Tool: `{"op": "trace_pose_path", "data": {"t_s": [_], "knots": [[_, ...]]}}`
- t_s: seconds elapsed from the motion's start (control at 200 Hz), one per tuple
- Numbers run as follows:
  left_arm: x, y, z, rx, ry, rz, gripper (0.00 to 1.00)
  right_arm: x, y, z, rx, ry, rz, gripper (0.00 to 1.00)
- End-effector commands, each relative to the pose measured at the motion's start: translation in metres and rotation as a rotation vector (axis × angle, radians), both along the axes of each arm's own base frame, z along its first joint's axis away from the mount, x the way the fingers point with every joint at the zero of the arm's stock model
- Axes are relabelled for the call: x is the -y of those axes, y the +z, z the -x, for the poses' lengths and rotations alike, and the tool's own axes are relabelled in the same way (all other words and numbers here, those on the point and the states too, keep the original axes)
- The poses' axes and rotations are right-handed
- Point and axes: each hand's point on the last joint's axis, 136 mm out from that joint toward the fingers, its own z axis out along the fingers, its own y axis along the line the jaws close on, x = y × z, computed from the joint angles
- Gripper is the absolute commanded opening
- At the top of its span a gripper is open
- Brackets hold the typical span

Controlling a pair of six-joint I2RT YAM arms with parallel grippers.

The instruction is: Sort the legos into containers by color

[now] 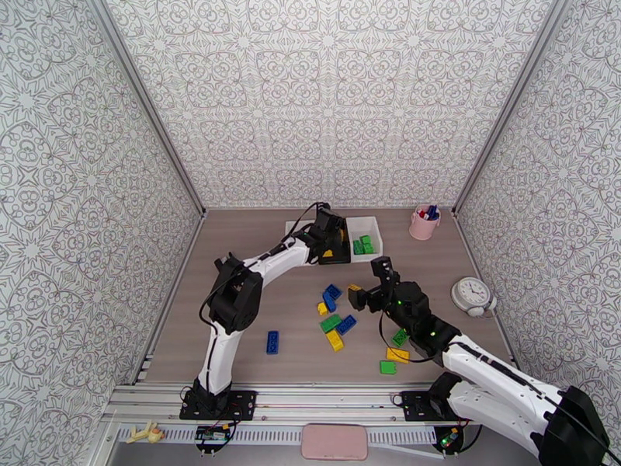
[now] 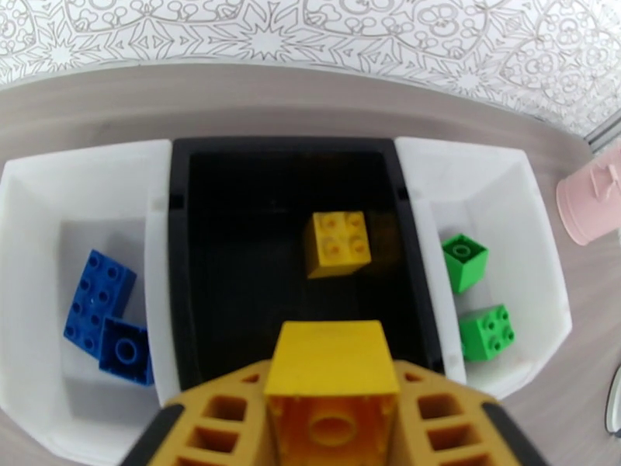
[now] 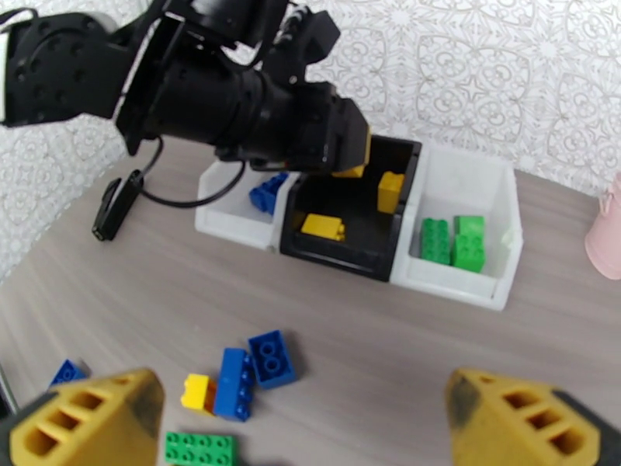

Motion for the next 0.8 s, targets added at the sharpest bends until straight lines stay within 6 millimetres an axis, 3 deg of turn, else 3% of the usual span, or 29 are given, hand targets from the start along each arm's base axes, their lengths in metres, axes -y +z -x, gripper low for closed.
{"op": "trace_pose_path", "data": {"t_s": [0.0, 0.06, 0.17, 0.29, 0.305, 0.37, 0.575, 0.795], "knots": [[0.000, -0.013, -0.010, -0.035, 0.000, -0.020, 0.20, 0.004, 0.002, -0.001, 0.007, -0.033, -0.001, 0.99], [0.001, -0.015, -0.013, -0.039, 0.000, -0.023, 0.23, 0.005, -0.001, 0.000, 0.000, -0.034, 0.003, 1.00], [0.001, -0.005, -0.014, -0.008, 0.003, -0.064, 0.42, 0.006, -0.002, 0.002, -0.009, -0.033, 0.004, 1.00], [0.000, 0.017, -0.007, 0.039, -0.014, -0.108, 0.61, 0.013, -0.001, 0.003, -0.011, -0.060, 0.012, 1.00], [-0.001, 0.032, -0.006, 0.063, -0.016, -0.099, 0.63, 0.015, -0.001, 0.003, -0.011, -0.068, 0.013, 0.99], [-0.001, 0.050, 0.001, 0.096, -0.034, -0.095, 0.68, 0.023, -0.002, 0.003, -0.011, -0.106, 0.023, 1.00], [-0.008, 0.089, 0.046, 0.187, -0.080, -0.076, 0.85, 0.057, -0.010, 0.003, -0.047, -0.287, 0.013, 1.00], [-0.016, 0.089, 0.110, 0.188, -0.212, -0.086, 0.90, 0.110, -0.032, 0.017, -0.152, -0.583, -0.053, 1.00]]}}
